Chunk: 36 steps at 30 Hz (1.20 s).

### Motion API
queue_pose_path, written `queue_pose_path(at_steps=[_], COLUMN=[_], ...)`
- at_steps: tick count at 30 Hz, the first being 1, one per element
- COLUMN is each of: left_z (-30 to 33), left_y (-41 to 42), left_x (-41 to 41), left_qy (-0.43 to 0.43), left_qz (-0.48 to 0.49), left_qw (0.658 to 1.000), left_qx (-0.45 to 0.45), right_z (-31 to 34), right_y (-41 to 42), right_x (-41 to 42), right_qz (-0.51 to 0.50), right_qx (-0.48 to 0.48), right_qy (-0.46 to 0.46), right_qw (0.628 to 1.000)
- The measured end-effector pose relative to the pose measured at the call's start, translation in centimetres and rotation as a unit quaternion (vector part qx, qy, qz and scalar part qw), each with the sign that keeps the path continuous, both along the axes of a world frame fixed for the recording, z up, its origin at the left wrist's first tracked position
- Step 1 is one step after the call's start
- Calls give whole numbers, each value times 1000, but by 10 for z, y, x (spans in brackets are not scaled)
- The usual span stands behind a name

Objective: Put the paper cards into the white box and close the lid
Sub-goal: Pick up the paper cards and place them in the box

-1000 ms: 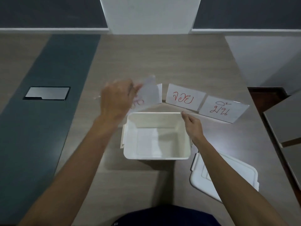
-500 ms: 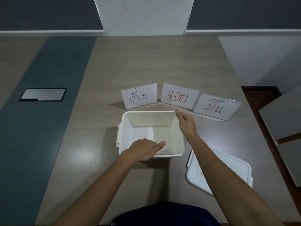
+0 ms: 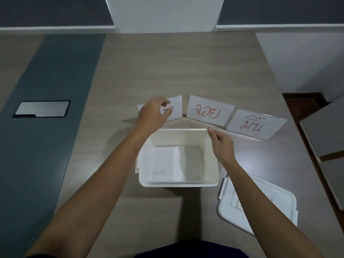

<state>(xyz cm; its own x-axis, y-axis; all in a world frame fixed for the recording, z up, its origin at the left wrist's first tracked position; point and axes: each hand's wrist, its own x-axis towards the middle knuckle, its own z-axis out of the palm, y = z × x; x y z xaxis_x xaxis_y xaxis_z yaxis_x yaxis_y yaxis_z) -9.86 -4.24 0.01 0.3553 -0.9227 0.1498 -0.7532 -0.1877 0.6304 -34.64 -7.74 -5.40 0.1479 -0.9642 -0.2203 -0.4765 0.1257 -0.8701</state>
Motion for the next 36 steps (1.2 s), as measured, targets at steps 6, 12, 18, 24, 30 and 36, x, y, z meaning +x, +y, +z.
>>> queue_pose_path(at_steps=[6, 12, 18, 24, 30, 36], left_z=[-33, -41, 36, 88, 44, 1], left_y=[-68, -81, -46, 42, 92, 118], left_x=[47, 49, 27, -29, -69, -83], left_qy=[-101, -151, -229, -234, -202, -69], left_qz=[-27, -31, -4, -47, -115, -188], left_qw=[966, 952, 968, 969, 957, 919], left_qx=[235, 265, 106, 69, 173, 339], right_z=[-6, -9, -9, -5, -4, -2], right_y=[-1, -3, -4, -2, 1, 4], right_x=[-1, -1, -1, -1, -1, 0], right_qz=[7, 7, 6, 14, 5, -3], right_qx=[0, 5, 5, 2, 0, -9], right_qy=[-7, -10, -24, -39, -51, -45], right_qw=[1000, 1000, 1000, 999, 999, 999])
